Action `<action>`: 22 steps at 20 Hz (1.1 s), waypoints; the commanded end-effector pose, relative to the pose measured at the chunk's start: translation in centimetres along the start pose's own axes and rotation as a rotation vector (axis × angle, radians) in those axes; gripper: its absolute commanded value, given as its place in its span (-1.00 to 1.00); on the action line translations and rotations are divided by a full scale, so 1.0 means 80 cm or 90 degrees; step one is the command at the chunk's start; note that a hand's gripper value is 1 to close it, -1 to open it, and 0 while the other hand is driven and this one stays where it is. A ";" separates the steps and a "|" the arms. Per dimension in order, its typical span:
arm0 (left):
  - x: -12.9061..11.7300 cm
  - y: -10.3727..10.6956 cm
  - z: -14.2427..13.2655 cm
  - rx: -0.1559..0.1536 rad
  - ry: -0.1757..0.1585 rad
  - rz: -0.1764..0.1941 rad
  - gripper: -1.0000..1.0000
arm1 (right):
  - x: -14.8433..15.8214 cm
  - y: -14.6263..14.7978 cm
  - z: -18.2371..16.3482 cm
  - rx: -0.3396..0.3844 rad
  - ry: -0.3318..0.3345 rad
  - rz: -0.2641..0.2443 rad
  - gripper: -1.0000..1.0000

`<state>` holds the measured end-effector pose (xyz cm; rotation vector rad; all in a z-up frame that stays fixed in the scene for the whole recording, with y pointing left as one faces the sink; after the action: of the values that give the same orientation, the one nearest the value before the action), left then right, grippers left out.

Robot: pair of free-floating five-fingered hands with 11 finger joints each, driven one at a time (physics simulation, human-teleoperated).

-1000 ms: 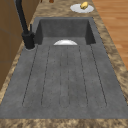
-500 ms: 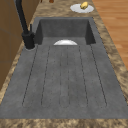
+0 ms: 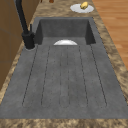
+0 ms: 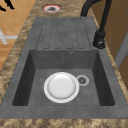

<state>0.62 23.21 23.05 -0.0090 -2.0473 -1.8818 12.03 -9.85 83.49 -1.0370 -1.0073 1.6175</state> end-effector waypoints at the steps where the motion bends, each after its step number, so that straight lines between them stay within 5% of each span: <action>1: 0.000 0.000 0.000 0.000 0.000 0.000 0.00 | -0.006 -0.009 -0.037 0.014 0.001 0.003 -1.00; 8: 0.000 0.000 0.000 0.000 0.000 0.000 0.00 | -0.016 -0.021 -0.108 0.010 -0.001 0.000 -1.00; 22: 0.000 0.000 0.000 0.000 0.000 0.000 0.00 | -0.027 0.031 -0.269 0.071 -0.015 -0.026 -1.00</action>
<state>0.62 23.21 23.05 -0.0090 -2.0473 -1.8818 30.08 -9.37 76.46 -0.9880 -0.9652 1.6249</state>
